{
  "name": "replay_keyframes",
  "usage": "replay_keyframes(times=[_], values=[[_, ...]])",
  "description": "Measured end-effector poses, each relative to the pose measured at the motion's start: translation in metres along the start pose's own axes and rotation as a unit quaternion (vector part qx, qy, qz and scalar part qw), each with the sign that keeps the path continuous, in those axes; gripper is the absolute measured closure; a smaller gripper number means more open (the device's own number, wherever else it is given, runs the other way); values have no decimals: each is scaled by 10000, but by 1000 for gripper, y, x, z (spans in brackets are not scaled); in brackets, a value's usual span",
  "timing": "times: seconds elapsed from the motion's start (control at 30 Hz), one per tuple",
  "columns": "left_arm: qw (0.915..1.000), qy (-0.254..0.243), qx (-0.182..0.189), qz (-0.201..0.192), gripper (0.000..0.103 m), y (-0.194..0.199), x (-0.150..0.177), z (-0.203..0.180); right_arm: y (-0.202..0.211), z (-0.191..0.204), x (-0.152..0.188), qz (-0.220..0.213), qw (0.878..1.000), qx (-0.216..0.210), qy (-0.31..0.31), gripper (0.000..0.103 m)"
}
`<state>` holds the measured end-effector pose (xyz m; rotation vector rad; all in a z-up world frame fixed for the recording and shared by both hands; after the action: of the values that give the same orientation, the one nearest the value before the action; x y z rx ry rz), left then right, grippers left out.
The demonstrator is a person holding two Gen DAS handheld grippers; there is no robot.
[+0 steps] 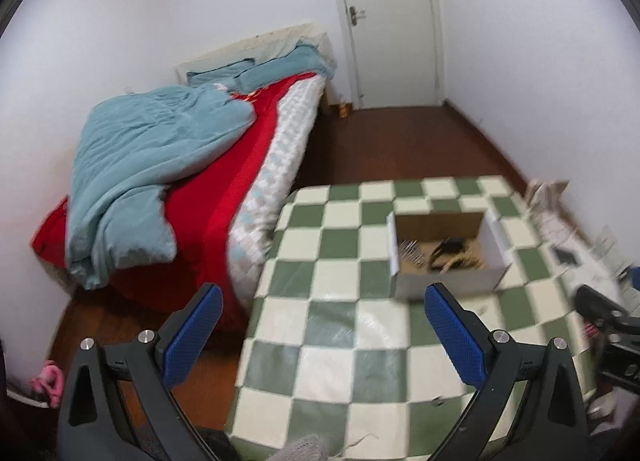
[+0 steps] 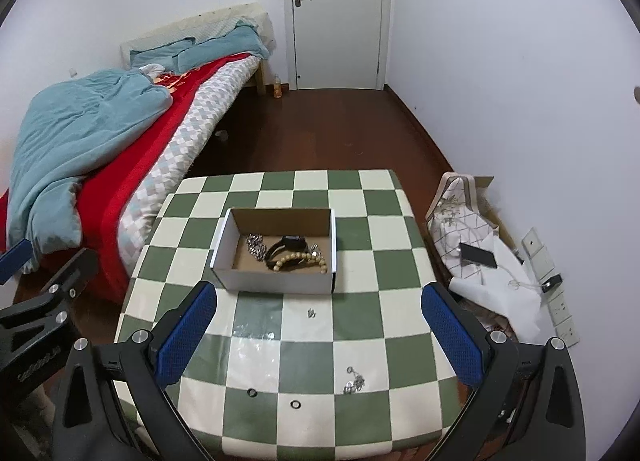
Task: Organize jewelry
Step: 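Lift both open tools away from the box, then close the left tool on a small black ring while the right tool grasps a silver pendant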
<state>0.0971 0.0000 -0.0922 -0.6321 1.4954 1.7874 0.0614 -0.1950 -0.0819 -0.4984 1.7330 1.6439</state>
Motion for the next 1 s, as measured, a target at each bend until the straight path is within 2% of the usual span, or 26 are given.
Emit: replay_keyframes(times=[0.1, 0.2, 0.23, 0.3, 0.33, 0.47, 0.63, 0.7, 0.73, 0.77, 0.8, 0.83, 0.93, 1.0], values=[[9991, -199, -296, 209, 0, -19, 31, -5, -18, -14, 29, 313, 9994, 52, -166, 0], [9969, -384, -423, 543, 0, -41, 61, -13, -46, -36, 69, 696, 9966, 216, -392, 2], [9959, -440, -451, 657, 0, -48, 71, -16, -57, -42, 84, 853, 9950, 222, -465, 6], [9939, -526, -469, 853, 0, -61, 90, -22, -80, -55, 112, 1185, 9907, 271, -617, 29], [9929, -548, -462, 946, 0, -65, 98, -25, -93, -61, 128, 1351, 9877, 248, -752, 33], [9901, -586, -348, 1224, 0, -77, 119, -37, -124, -74, 162, 1570, 9814, 158, -1093, 33], [9878, -656, -107, 1409, 0, -80, 135, -55, -149, -67, 182, 1621, 9815, 166, -1004, 34], [9867, -671, 65, 1480, 0, -81, 139, -66, -152, -62, 186, 1627, 9828, 219, -848, 45], [9861, -679, 174, 1504, 0, -81, 141, -72, -151, -60, 187, 1571, 9848, 318, -667, 62], [9853, -693, 284, 1533, 1, -83, 143, -79, -150, -60, 187, 1536, 9856, 432, -552, 68], [9844, -710, 376, 1564, 1, -83, 145, -86, -149, -60, 187, 1509, 9862, 444, -517, 83], [9828, -735, 514, 1612, 1, -84, 148, -95, -147, -63, 189, 1512, 9861, 435, -543, 91], [9794, -827, 747, 1686, 4, -85, 155, -113, -144, -72, 191, 1542, 9849, 443, -650, 91], [9771, -913, 858, 1721, 14, -85, 160, -124, -143, -76, 191, 1564, 9842, 430, -712, 91]])
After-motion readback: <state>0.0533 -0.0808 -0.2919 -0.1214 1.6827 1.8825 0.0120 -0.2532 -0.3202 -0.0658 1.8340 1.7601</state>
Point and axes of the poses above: each gripper's, at about its wrist camera, not at the fingertips, and y roughly against the way its jaws point, z to its left, x to its underside, the point moved 8 cm from there along -y, roughly the way its jaws point, and after that the axes turned 2 degrees about -z, right-handed, at the moved point
